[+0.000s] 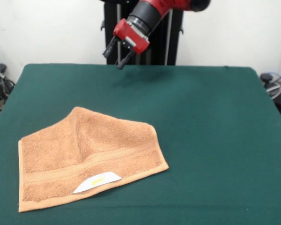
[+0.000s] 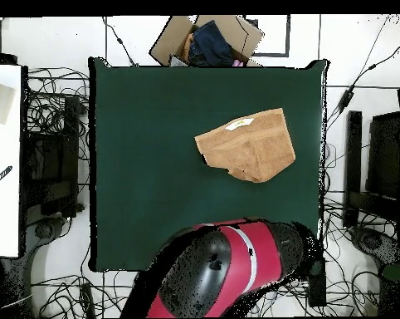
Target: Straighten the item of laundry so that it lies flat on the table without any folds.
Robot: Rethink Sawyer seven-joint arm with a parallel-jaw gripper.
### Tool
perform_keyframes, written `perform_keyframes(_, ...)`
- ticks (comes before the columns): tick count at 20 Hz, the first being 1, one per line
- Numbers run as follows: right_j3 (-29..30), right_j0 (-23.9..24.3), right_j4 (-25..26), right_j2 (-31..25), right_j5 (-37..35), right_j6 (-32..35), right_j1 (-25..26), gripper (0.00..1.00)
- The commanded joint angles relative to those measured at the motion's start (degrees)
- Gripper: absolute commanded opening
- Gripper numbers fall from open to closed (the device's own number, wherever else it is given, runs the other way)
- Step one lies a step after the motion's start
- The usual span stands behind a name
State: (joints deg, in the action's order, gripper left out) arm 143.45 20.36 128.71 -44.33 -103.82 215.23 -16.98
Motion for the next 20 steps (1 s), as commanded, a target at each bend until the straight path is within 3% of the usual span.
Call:
perform_keyframes(1,12.3,-1.3,-12.7,5.5,14.7,-3.9,12.4,1.0)
perform_keyframes(20,11.7,-1.6,-12.4,5.5,14.6,-4.3,12.6,1.0)
